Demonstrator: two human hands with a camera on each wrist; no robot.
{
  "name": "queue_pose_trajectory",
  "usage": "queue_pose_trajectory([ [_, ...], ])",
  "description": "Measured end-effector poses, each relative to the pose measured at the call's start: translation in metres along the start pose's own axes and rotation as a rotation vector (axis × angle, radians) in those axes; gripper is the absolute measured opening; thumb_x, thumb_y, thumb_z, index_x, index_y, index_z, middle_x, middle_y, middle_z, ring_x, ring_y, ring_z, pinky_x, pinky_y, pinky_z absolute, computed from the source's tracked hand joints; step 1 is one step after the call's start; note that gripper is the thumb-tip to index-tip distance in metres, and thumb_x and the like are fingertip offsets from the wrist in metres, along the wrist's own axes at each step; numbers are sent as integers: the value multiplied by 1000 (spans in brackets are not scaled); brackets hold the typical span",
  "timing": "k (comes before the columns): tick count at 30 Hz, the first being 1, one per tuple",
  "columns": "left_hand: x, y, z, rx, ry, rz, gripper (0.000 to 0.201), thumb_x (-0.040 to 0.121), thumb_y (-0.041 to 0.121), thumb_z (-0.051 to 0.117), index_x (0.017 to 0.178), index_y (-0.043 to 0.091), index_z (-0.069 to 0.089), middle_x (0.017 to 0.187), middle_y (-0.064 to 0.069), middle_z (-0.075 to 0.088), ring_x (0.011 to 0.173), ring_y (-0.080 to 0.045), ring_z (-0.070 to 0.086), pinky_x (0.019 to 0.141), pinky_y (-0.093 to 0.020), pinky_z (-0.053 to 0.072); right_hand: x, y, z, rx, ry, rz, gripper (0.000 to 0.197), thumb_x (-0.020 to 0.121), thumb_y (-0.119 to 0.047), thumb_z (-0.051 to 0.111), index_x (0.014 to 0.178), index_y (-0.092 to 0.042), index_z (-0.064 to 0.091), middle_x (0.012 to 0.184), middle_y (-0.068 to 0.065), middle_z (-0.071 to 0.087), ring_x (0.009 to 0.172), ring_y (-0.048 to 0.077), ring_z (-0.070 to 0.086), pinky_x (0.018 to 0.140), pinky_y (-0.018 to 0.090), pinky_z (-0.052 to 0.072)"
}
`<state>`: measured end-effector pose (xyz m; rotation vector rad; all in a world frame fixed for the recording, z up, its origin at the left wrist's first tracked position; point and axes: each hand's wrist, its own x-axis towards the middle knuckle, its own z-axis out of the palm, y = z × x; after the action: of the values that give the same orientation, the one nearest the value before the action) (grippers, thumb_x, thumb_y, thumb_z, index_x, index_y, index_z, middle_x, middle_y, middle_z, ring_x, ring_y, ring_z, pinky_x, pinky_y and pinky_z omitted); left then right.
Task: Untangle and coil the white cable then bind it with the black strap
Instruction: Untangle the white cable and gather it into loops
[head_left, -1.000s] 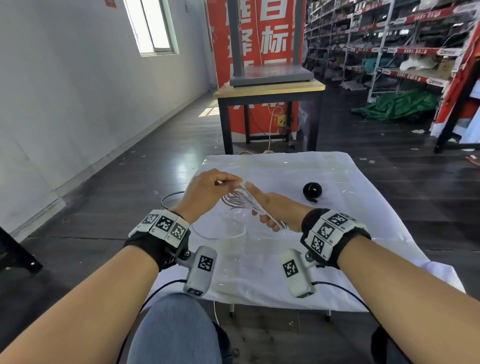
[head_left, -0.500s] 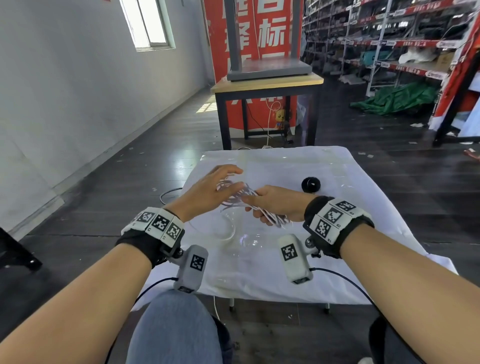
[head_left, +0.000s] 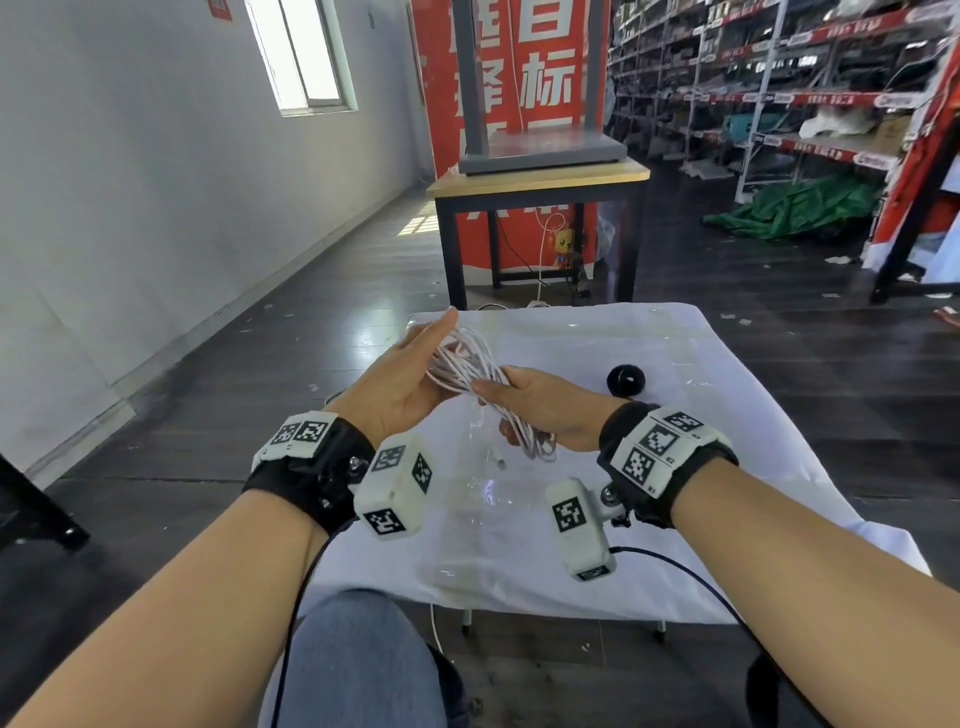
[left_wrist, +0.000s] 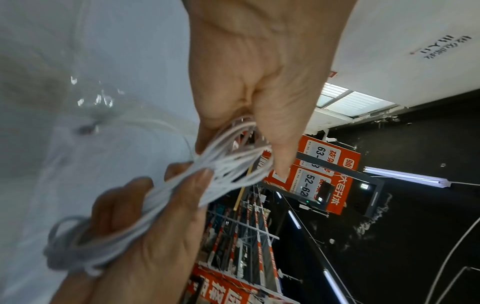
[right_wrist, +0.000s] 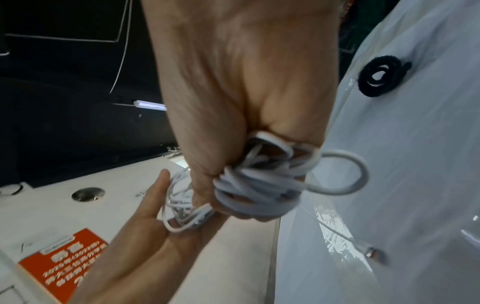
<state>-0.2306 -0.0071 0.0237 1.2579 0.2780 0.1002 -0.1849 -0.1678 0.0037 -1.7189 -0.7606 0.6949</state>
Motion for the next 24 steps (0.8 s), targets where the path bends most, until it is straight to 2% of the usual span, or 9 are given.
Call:
queue_pose_trajectory([
  [2, 2, 3, 5, -45, 29, -1, 59, 87, 31, 65, 134, 3, 44, 132, -30, 52, 119, -41, 55, 93, -48, 52, 2, -1, 2, -10, 28, -19, 25, 99, -34, 45, 101, -10, 49, 74, 0, 45, 55, 11, 49, 51, 22, 45],
  [5, 5, 7, 9, -41, 103, -11, 53, 88, 27, 67, 129, 0, 48, 127, -30, 55, 107, -39, 62, 88, -47, 55, 5, 2, -1, -157, 110, -25, 45, 95, -40, 51, 113, 1, 45, 77, 5, 48, 64, 18, 50, 57, 28, 44],
  [8, 6, 10, 12, -13, 199, -6, 30, 89, 22, 65, 111, 4, 55, 102, -20, 62, 85, -30, 66, 83, -44, 57, 5, 3, -5, -200, 129, -29, 45, 90, -36, 62, 117, -8, 39, 79, 5, 55, 57, 16, 52, 51, 26, 44],
  [11, 6, 12, 17, -6, 229, -3, 23, 90, 19, 65, 105, 5, 56, 100, -18, 62, 84, -30, 65, 82, -46, 57, 5, 0, -8, -224, 110, -52, 51, 87, -28, 67, 126, -17, 36, 84, 5, 59, 57, 17, 53, 53, 27, 45],
  [14, 5, 13, 20, 10, 237, -42, 26, 91, 20, 63, 110, 3, 55, 104, -22, 65, 87, -34, 68, 72, -46, 60, 6, -2, -12, -289, 89, -52, 30, 89, -26, 65, 112, -11, 55, 71, 3, 56, 56, 17, 53, 53, 24, 43],
  [16, 3, 13, 21, 3, 228, -58, 28, 92, 19, 61, 113, 2, 53, 105, -23, 66, 85, -34, 69, 64, -44, 60, 7, -3, -16, -339, 97, -20, 29, 89, -30, 64, 107, -8, 61, 71, 6, 57, 61, 19, 54, 56, 25, 44],
  [19, 4, 13, 23, 19, 226, -36, 23, 93, 19, 60, 110, 3, 54, 102, -20, 64, 85, -31, 66, 79, -45, 58, 10, 1, -14, -409, 107, 34, 37, 90, -37, 61, 102, -2, 63, 81, 14, 59, 71, 22, 53, 65, 29, 41],
  [21, 3, 14, 25, 36, 218, -10, 26, 93, 20, 61, 112, 4, 54, 98, -17, 63, 84, -28, 65, 87, -45, 56, 11, 4, -12, -365, 131, 23, 39, 92, -37, 59, 106, -1, 65, 91, 15, 62, 76, 20, 52, 68, 27, 40],
  [24, 1, 14, 26, 63, 176, 23, 39, 91, 28, 62, 121, 5, 53, 111, -16, 66, 98, -29, 67, 89, -42, 55, 9, 7, -13, -320, 167, 4, 34, 95, -39, 53, 97, -7, 66, 90, 9, 59, 75, 18, 50, 69, 26, 38],
])
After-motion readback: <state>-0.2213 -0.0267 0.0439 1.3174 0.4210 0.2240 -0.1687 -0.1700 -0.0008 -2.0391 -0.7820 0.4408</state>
